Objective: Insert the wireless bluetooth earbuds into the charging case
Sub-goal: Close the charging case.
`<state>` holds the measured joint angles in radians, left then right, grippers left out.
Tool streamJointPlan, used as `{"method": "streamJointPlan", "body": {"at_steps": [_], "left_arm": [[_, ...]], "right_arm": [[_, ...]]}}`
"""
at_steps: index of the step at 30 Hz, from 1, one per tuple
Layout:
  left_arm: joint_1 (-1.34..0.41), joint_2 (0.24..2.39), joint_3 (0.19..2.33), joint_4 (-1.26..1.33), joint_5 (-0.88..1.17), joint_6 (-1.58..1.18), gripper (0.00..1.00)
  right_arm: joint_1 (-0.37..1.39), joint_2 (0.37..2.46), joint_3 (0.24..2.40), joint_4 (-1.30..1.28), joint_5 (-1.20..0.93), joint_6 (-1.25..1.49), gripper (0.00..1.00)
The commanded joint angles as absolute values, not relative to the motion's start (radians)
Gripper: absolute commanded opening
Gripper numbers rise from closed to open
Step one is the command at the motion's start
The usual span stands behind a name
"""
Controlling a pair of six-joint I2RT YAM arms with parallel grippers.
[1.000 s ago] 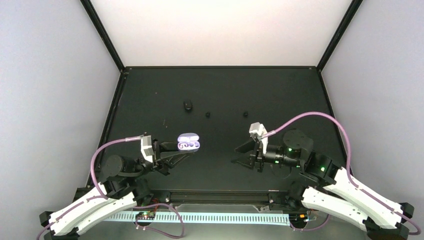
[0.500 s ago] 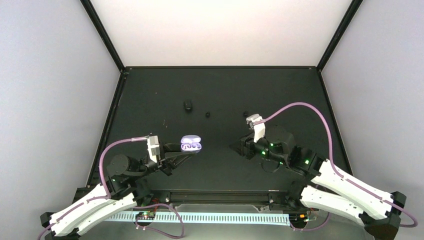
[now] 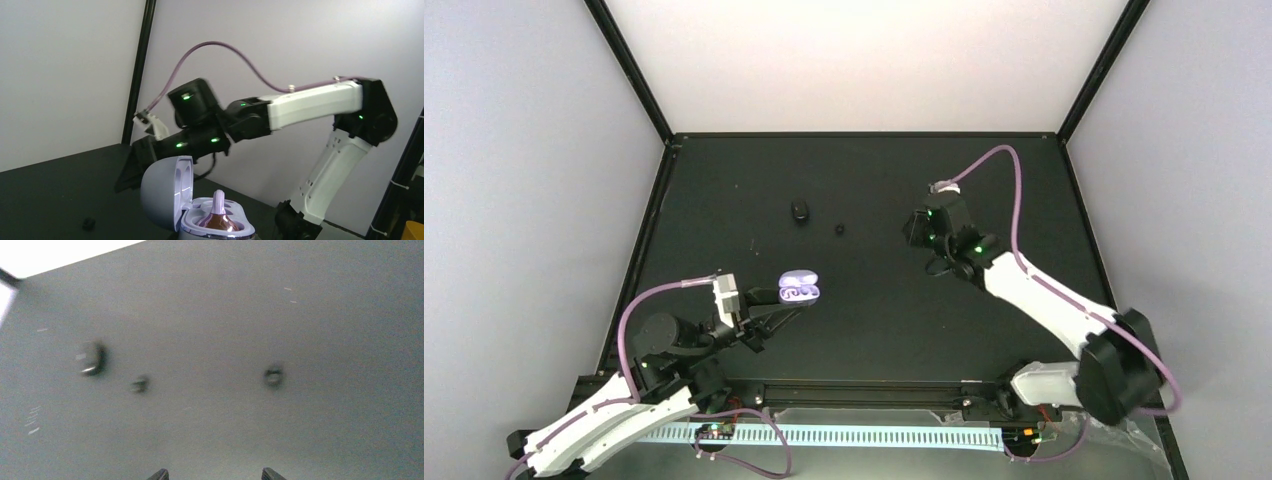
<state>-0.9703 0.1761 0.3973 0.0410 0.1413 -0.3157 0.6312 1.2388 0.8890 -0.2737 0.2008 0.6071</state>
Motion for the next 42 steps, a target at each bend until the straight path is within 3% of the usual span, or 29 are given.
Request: {"method": "streamJointPlan", "body": {"at_steps": [1,10,13,20,27,42], "left_arm": [[-0.973,0.143,0.411,0.001,0.133,-0.302,0.02],[-0.973,0.106,0.378,-0.011,0.111,-0.306,0.01],[-0.974,0.126,0.371,0.012,0.133,-0.303,0.01],[-0.973,0.194,0.373,0.110,0.230,-0.290,0.02],[-0.973,0.335,0.386,0.279,0.454,-0.328,0.02],[-0.974,0.539,0.465,0.350,0.476,-0.366,0.01]], "right_arm": [[0.520,1.412,0.944,-0.186,0.191,0.634,0.47],[0.503,1.570,1.017,-0.125,0.004,0.604,0.46],[0.526,1.551,0.999,-0.095,-0.199,0.592,0.46],[0.734,1.339,0.933,-0.146,-0.340,0.483,0.46],[0.800,1.077,0.854,-0.109,-0.425,0.517,0.47],[0.928,0.947,0.907,-0.191,-0.456,0.446,0.46]]}}
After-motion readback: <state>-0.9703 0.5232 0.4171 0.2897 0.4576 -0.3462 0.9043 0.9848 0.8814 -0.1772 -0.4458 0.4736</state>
